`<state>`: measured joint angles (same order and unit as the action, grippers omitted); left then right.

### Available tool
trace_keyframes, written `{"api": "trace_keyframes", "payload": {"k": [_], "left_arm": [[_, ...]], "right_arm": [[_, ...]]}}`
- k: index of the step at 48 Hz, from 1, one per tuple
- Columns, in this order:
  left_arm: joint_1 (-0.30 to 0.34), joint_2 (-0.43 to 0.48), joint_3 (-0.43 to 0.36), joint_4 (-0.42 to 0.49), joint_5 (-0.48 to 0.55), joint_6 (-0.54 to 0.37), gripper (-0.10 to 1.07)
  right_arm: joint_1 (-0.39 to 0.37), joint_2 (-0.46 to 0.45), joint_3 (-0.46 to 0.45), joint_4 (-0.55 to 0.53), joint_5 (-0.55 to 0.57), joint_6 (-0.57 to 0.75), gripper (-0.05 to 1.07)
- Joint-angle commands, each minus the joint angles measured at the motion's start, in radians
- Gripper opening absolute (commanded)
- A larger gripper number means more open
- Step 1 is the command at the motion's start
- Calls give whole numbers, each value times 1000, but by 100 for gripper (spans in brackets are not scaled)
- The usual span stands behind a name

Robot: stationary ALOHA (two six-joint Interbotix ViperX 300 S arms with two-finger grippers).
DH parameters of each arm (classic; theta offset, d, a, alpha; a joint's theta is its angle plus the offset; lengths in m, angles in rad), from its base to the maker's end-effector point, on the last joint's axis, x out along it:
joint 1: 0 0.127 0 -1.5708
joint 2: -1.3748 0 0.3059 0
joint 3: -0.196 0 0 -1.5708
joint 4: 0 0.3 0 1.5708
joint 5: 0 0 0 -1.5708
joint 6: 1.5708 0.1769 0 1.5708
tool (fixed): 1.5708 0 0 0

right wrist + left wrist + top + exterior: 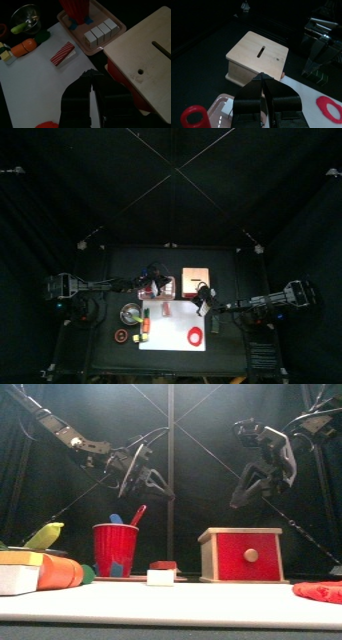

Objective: Put sushi roll onto cutting board

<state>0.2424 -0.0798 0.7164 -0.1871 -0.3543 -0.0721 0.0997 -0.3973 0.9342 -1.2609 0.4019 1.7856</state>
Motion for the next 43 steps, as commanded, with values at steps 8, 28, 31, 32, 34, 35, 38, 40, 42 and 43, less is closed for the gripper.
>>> {"api": "trace_keyframes", "payload": {"k": [8,28,31,32,34,35,38,40,42,43], "left_arm": [[-25,-35,25,23,-35,3,38],[-91,-95,103,78,-92,0,39],[-91,-97,107,78,-92,0,39],[-91,-97,109,78,-94,0,39],[-91,-97,109,78,-94,0,39],[-91,-97,109,77,-95,0,39],[-91,-95,109,77,-97,-2,39],[-91,-95,109,77,-97,-2,39],[-91,-95,112,75,-97,-3,39],[-91,-95,112,75,-97,-3,39]], "right_arm": [[12,-29,-14,52,-6,-3,29],[195,-264,95,508,12,-5,30],[215,-302,103,589,54,-6,30],[221,-313,101,612,74,-6,30],[230,-330,98,653,129,-6,30],[238,-341,92,683,178,-6,31],[255,-353,77,726,290,-6,32],[272,-356,58,746,364,-8,33],[288,-354,40,756,426,-6,34],[298,-354,28,759,457,-5,35]]}}
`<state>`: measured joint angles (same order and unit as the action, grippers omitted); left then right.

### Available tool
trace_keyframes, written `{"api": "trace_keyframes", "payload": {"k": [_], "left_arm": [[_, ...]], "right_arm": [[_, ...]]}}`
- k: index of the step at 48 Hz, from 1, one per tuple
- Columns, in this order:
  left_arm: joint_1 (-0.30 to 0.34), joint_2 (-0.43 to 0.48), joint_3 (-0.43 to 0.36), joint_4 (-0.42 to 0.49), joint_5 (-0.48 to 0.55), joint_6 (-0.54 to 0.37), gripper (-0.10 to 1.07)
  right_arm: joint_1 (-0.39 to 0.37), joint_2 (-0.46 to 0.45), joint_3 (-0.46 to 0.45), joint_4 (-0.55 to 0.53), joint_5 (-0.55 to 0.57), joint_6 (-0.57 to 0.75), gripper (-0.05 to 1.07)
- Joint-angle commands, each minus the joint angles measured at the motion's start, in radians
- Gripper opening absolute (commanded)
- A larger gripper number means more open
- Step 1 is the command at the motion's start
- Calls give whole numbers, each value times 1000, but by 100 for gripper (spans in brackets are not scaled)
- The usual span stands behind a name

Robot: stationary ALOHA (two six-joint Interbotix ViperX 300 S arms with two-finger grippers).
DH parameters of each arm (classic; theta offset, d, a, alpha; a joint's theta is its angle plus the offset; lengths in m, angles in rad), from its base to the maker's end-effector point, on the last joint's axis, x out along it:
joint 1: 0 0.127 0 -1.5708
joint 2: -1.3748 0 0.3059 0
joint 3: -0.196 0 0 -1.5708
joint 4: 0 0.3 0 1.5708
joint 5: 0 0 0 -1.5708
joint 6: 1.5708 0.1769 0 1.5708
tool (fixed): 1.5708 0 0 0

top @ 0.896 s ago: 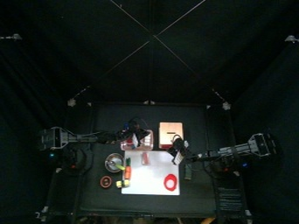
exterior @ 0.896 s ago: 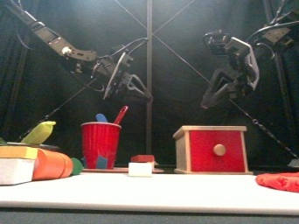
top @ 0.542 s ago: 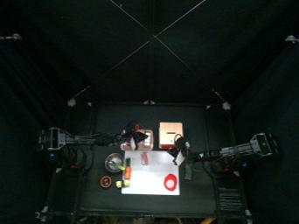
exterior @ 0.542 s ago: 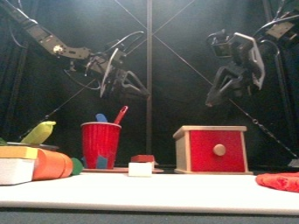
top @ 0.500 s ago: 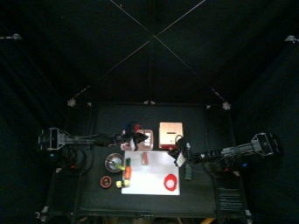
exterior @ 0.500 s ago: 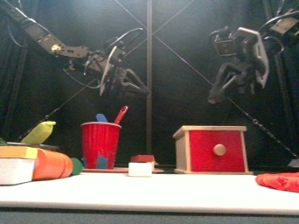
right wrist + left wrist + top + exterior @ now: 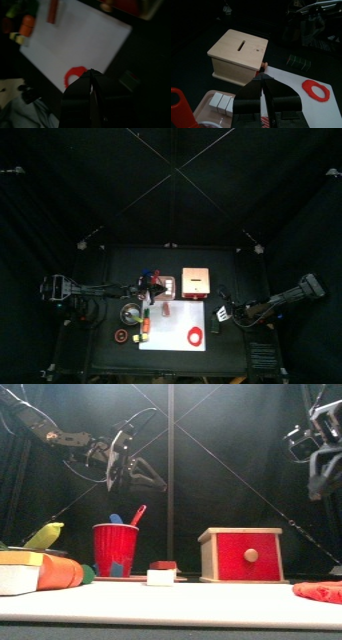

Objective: Put sushi roll onto cutting board

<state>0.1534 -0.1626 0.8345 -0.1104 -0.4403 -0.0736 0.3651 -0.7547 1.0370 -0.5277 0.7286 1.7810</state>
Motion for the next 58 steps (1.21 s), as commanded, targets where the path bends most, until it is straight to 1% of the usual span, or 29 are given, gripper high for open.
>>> {"api": "trace_keyframes", "payload": {"k": [1,2,5,15,21,22,23,24,34,37,40,51,58], "left_arm": [[-3,-12,-5,-2,-12,-2,39],[-3,-12,-3,-2,-12,-3,39],[-3,-12,0,-2,-12,-5,39],[-11,-12,5,-3,-11,-5,39],[-11,-14,5,-3,-11,-5,39],[-11,-12,5,-3,-12,-5,39],[-11,-12,5,-3,-12,-5,39],[-11,-14,5,-3,-12,-5,39],[-11,-12,9,-3,-12,-6,39],[-11,-14,12,-5,-12,-6,39],[-11,-12,14,-6,-12,-6,39],[-11,-12,15,-8,-11,-5,39],[-12,-14,18,-8,-11,-6,39]], "right_arm": [[40,5,-84,31,155,0,35],[54,8,-97,35,179,0,36],[77,18,-114,44,199,8,38],[84,121,-115,152,202,14,44],[92,187,-117,176,201,15,57],[95,198,-118,179,199,15,61],[97,201,-118,181,198,17,63],[98,210,-121,183,196,17,67],[103,268,-114,206,187,18,97],[101,285,-112,207,186,20,102],[100,304,-110,210,178,20,104],[94,405,-97,213,98,20,104],[81,448,-83,219,48,20,104]]}}
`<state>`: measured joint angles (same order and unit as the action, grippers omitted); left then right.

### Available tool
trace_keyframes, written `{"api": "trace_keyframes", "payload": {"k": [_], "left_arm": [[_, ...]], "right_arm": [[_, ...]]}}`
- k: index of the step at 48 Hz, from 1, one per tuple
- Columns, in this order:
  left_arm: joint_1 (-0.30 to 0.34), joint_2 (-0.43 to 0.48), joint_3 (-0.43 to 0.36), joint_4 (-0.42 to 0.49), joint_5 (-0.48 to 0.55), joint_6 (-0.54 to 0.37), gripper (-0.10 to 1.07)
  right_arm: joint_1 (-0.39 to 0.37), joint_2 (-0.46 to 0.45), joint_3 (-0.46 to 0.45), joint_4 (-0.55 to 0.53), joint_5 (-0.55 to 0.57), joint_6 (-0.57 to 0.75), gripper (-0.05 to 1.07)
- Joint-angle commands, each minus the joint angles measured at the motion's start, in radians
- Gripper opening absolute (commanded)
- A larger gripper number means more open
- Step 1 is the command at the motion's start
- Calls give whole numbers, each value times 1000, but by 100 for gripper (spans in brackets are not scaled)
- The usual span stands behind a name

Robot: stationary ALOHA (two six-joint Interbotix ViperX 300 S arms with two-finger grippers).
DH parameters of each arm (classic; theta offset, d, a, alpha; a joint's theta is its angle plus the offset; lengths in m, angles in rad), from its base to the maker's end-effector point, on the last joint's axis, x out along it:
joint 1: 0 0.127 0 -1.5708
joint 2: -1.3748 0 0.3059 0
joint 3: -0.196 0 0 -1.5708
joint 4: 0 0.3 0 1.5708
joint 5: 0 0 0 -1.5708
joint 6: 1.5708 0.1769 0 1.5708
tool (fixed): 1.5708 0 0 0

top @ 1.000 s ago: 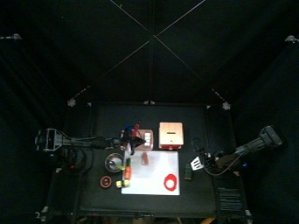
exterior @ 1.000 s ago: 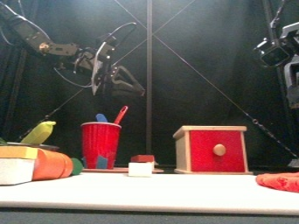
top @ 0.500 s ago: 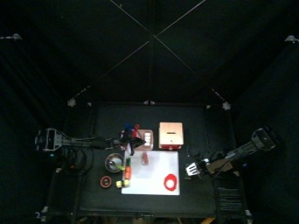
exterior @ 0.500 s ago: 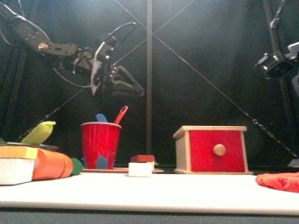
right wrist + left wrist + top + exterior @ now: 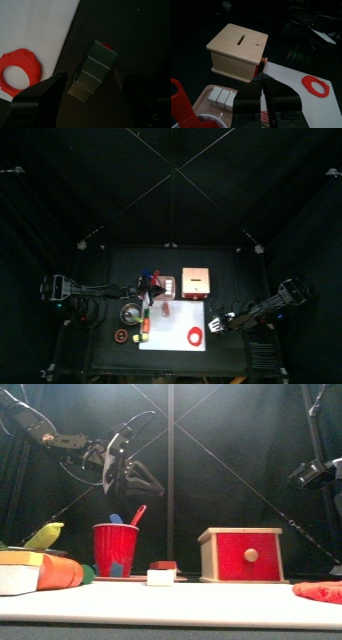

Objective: Put sushi roll onto cutting board

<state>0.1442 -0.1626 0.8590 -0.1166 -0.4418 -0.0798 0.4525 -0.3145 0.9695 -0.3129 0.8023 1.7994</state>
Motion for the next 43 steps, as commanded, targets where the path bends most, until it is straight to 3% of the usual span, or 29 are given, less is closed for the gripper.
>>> {"api": "trace_keyframes", "payload": {"k": [1,24,43], "left_arm": [[-3,-14,-6,-2,-9,0,39],[-9,-14,2,-2,-9,0,39],[-9,-17,6,-11,-9,2,39]], "right_arm": [[-8,12,-12,6,-34,2,104],[-40,57,11,31,-78,2,101],[-64,91,0,31,-117,-2,72]]}}
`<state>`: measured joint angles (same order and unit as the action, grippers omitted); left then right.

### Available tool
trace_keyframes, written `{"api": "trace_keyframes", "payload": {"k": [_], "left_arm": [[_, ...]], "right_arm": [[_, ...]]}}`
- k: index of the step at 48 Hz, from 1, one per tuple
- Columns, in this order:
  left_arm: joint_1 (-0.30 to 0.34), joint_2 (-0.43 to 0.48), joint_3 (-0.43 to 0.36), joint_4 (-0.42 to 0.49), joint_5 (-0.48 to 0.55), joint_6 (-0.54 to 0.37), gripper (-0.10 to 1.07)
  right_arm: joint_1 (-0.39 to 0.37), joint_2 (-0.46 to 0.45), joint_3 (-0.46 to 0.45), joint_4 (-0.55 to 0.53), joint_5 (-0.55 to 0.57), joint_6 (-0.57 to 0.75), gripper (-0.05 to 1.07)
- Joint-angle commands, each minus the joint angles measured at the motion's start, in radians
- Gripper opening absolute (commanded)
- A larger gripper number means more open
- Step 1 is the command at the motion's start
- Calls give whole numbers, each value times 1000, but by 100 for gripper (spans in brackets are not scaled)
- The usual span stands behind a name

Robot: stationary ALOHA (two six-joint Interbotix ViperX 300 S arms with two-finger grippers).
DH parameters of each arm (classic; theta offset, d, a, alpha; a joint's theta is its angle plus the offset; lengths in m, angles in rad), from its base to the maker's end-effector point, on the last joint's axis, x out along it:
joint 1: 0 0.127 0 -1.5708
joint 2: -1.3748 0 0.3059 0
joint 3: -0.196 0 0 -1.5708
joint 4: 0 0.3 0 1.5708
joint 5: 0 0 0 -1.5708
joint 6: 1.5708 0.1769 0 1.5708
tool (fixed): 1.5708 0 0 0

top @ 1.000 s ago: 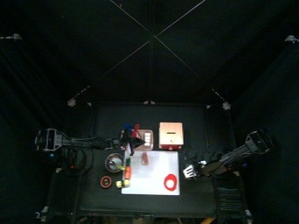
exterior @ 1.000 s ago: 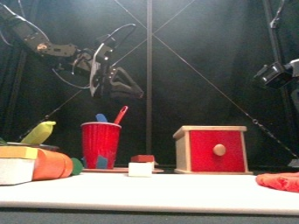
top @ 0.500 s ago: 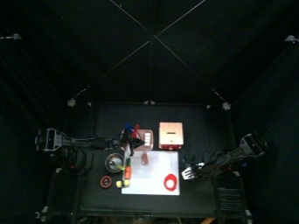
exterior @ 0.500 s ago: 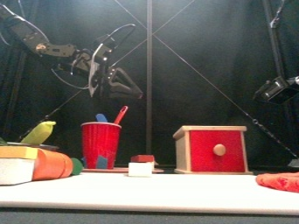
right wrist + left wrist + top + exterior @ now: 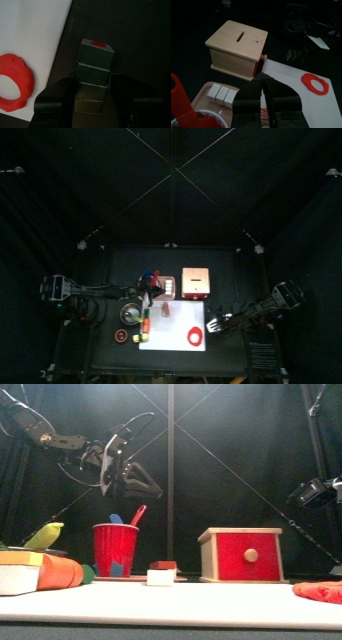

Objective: Put sushi roll onto cutting board

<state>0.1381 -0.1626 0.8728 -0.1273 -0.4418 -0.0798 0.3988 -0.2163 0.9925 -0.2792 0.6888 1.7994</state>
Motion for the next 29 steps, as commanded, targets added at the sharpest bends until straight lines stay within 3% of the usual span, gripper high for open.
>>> {"api": "trace_keyframes", "payload": {"k": [1,9,29], "left_arm": [[-3,-18,-8,0,-11,2,39],[-6,-41,3,-2,-9,3,39],[-23,-178,103,3,-11,9,39]], "right_arm": [[-14,-11,-25,-5,-2,-2,71],[-48,-37,-60,-31,21,-2,66],[-183,-46,-218,-120,44,-3,66]]}}
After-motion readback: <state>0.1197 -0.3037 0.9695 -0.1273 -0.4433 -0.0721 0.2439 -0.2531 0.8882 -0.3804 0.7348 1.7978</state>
